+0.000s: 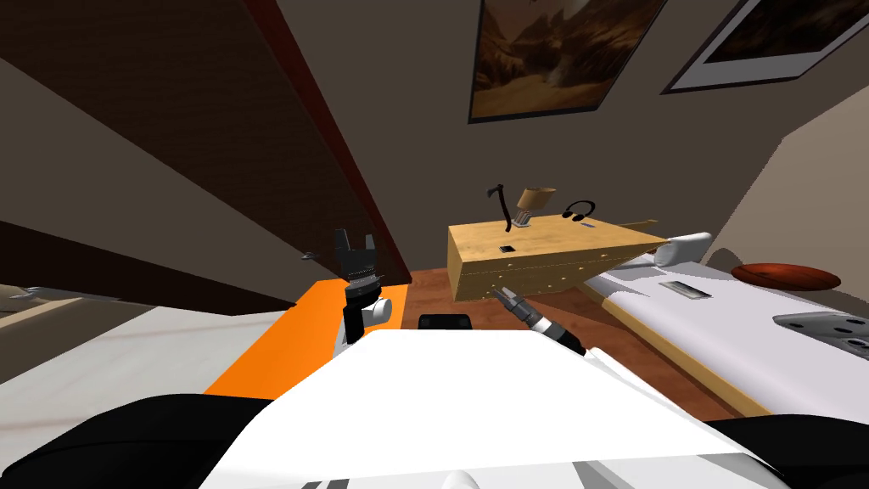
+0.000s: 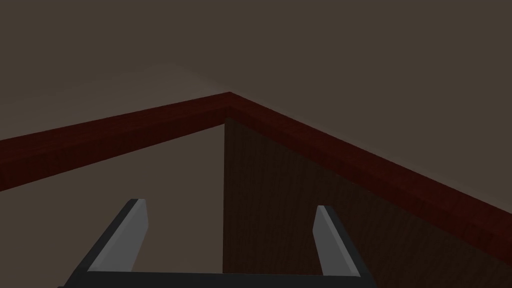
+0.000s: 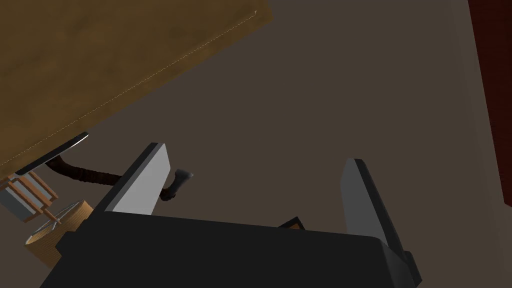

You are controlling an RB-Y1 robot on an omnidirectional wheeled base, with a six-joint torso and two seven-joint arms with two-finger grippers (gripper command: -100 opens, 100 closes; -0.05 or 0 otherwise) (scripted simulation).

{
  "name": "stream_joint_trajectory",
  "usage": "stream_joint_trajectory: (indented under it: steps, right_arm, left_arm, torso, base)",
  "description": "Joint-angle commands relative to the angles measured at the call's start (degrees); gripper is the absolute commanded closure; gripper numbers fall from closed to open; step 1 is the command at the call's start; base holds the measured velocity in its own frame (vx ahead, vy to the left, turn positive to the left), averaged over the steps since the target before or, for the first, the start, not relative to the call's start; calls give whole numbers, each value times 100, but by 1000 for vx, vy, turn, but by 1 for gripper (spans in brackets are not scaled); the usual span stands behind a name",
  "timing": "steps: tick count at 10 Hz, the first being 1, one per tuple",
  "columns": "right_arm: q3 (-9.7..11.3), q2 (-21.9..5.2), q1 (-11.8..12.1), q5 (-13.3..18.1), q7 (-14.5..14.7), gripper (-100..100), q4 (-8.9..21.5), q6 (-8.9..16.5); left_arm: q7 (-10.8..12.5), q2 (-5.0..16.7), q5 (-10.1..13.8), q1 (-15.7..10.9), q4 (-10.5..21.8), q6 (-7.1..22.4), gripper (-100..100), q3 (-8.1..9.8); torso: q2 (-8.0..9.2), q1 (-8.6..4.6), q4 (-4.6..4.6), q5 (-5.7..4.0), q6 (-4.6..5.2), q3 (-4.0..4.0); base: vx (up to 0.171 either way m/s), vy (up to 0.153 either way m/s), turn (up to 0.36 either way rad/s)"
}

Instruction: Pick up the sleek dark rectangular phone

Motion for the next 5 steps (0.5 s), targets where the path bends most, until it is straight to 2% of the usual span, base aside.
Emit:
stream_joint_trajectory:
  steps: [1, 2, 5]
  right_arm:
    - [32, -286, 127, 126, 41, -100, 217, -33]
    - [32, -414, 127, 126, 41, -100, 217, -33]
    - [131, -947, 278, 376, 152, -100, 635, -110]
  left_arm:
    - [0, 0, 0, 0, 0, 0, 0, 0]
    - [0, 0, 0, 0, 0, 0, 0, 0]
    - [0, 0, 0, 0, 0, 0, 0, 0]
  torso:
    - [0, 0, 0, 0, 0, 0]
    - [-1, 2, 0, 0, 0, 0]
    - [-4, 0, -1, 0, 1, -2]
  base:
    - [5, 32, 80]
    - [5, 29, 46]
    - [11, 34, 79]
